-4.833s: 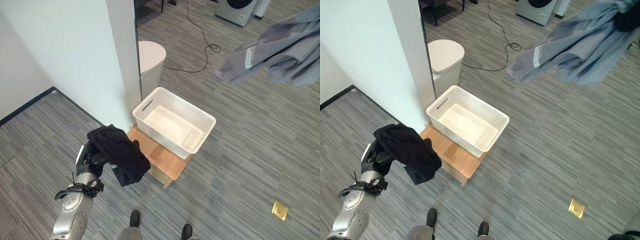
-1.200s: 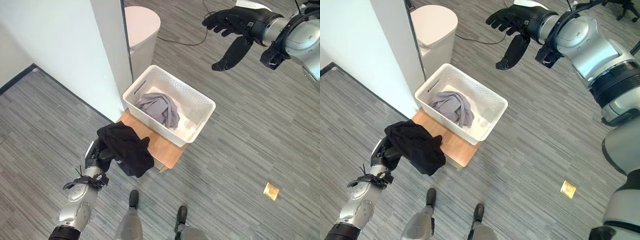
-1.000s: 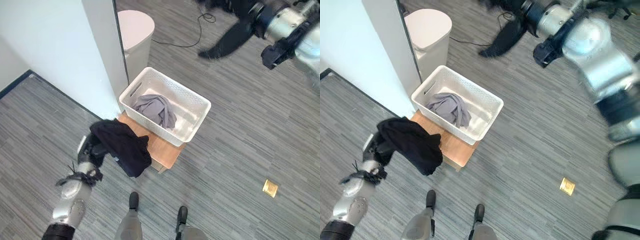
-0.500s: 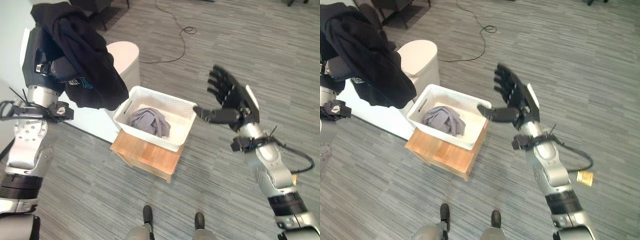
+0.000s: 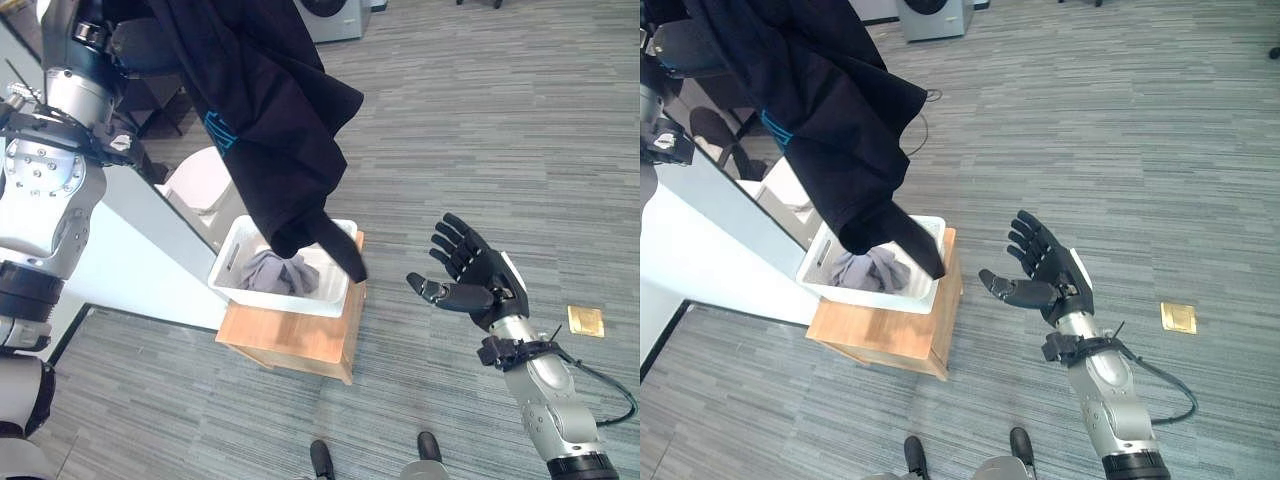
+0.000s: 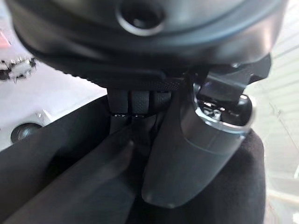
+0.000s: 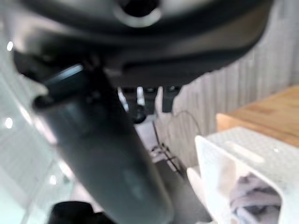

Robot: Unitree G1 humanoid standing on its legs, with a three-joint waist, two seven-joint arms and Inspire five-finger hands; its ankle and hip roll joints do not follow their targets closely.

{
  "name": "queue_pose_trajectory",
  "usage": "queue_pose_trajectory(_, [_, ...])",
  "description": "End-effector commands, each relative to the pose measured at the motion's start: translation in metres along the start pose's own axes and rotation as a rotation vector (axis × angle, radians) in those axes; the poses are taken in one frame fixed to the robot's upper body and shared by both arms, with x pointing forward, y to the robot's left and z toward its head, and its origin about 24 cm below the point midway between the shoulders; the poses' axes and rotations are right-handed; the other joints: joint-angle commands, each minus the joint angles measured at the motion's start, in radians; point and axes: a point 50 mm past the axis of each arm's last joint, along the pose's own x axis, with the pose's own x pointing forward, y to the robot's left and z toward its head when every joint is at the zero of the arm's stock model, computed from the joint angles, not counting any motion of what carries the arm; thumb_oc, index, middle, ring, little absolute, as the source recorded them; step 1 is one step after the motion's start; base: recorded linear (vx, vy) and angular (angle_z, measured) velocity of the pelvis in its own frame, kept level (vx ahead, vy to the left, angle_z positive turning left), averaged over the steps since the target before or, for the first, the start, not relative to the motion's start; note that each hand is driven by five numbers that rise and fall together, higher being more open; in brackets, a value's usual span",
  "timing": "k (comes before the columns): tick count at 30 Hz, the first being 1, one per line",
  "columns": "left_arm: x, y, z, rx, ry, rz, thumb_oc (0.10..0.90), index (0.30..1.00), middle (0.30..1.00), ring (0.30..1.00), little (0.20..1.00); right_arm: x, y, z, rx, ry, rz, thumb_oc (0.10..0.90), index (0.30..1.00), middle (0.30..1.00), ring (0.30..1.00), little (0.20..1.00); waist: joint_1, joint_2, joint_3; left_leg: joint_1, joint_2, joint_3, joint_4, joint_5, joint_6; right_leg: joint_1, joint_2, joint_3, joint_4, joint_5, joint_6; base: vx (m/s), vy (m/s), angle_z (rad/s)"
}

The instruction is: Pick up bed clothes into laundry basket.

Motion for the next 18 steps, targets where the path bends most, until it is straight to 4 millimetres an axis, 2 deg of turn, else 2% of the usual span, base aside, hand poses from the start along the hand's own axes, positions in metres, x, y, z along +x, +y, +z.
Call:
queue_pose_trajectory(1, [0.028, 0.048, 0.042, -0.032, -0.132, 0.181, 0.400, 0.300, 0.300, 0.300, 0.300, 0.000, 0.044, 0.044, 0.146, -0.265, 0.306, 0.800, 0.900, 0.900, 0.900, 0.900, -0.030, -0.058, -0.131, 0.026, -0.022, -0.009, 0.001, -0.096, -0.018, -0.040, 0.005, 0.026, 0.015, -0.006, 0.023, 0.00, 0.007, -0.11])
queue_pose_trajectory(6, [0.040, 0.042, 0.040, -0.067, -0.117, 0.178, 0.400, 0.300, 0.300, 0.300, 0.300, -0.007, 0.045, 0.055, 0.188, -0.311, 0.348, 0.800, 0.900, 0.900, 0.900, 0.900, -0.071, -0.065, -0.119, 0.023, -0.018, 0.016, 0.001, -0.100, -0.017, -0.064, 0.010, 0.056, 0.016, 0.003, 0.029, -0.01, 0.009, -0.16])
queue_pose_trajectory(11, [0.040, 0.042, 0.040, -0.067, -0.117, 0.177, 0.400, 0.300, 0.300, 0.300, 0.300, -0.007, 0.045, 0.055, 0.188, -0.312, 0.347, 0.800, 0.900, 0.900, 0.900, 0.900, -0.069, -0.065, -0.119, 0.023, -0.018, 0.018, 0.001, -0.100, -0.017, -0.065, 0.010, 0.058, 0.017, 0.003, 0.029, 0.00, 0.004, -0.17])
queue_pose_trajectory(13, [0.046, 0.032, 0.034, -0.077, -0.098, 0.167, 0.400, 0.300, 0.300, 0.300, 0.300, -0.011, 0.045, 0.064, 0.161, -0.344, 0.345, 0.800, 0.900, 0.900, 0.900, 0.900, -0.103, -0.074, -0.093, 0.015, -0.015, 0.039, 0.001, -0.103, -0.016, -0.093, 0.014, 0.086, 0.018, 0.013, 0.034, -0.02, 0.037, -0.03])
queue_pose_trajectory(18, [0.046, 0.030, 0.021, -0.054, -0.044, 0.175, 0.400, 0.300, 0.300, 0.300, 0.300, -0.012, 0.047, 0.067, 0.146, -0.349, 0.357, 0.800, 0.900, 0.900, 0.900, 0.900, -0.115, -0.087, -0.067, 0.004, -0.013, 0.052, 0.001, -0.103, -0.014, -0.120, 0.021, 0.106, 0.020, 0.022, 0.035, -0.02, 0.009, -0.16])
